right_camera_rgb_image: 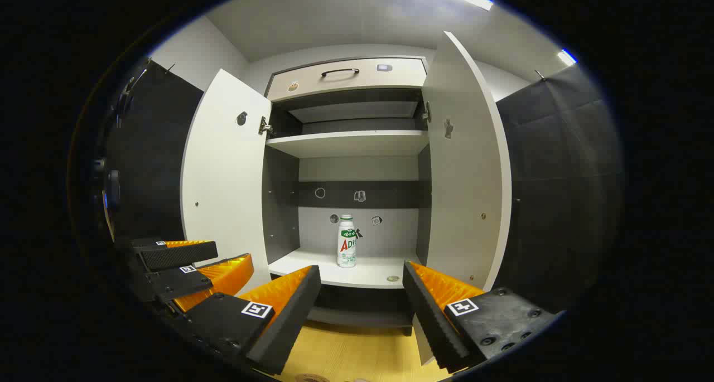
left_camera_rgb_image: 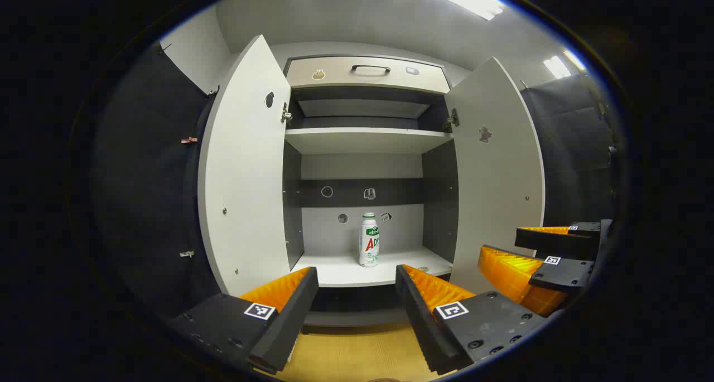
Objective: Grasp the bottle in the cabinet with the left hand and place it on the coaster, then close the right door with the right hand and the left door with the left hand.
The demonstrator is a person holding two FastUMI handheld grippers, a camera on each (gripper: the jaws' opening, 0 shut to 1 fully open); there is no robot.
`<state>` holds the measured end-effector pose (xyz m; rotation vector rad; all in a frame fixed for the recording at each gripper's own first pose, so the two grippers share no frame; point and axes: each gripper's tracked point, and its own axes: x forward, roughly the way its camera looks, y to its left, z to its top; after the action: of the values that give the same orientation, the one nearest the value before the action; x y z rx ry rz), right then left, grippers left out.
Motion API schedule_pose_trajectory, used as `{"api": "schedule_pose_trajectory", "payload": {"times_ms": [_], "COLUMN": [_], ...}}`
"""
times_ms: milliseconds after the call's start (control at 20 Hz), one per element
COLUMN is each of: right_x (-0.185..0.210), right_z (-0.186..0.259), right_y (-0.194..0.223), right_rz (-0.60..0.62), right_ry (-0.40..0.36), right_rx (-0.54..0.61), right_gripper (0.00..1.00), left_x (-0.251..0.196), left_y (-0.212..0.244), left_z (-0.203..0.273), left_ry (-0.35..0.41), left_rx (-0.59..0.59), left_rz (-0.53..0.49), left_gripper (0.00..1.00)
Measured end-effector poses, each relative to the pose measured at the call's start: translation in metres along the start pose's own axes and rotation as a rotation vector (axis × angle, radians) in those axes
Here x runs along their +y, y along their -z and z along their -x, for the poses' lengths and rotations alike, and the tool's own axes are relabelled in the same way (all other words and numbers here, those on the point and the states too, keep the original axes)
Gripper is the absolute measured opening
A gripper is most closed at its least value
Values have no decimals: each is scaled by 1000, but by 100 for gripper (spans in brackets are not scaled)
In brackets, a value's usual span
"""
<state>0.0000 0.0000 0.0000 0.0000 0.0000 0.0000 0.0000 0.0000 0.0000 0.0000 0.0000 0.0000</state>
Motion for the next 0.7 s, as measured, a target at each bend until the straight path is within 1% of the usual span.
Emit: {"api": "schedule_pose_trajectory", "payload": {"times_ms": [300,700], "right_x": [-2,-2], "right_z": [2,-4], "right_y": [2,3], "right_rz": [1,-5], "right_ry": [13,9], "right_rx": [3,5], "right_gripper": [97,97], "left_x": [0,3], "left_y": [-1,0], "left_z": [1,-3], "left_ry": [9,2], "left_rx": [-6,-5], "left_rz": [9,8], "left_gripper": [89,89]}}
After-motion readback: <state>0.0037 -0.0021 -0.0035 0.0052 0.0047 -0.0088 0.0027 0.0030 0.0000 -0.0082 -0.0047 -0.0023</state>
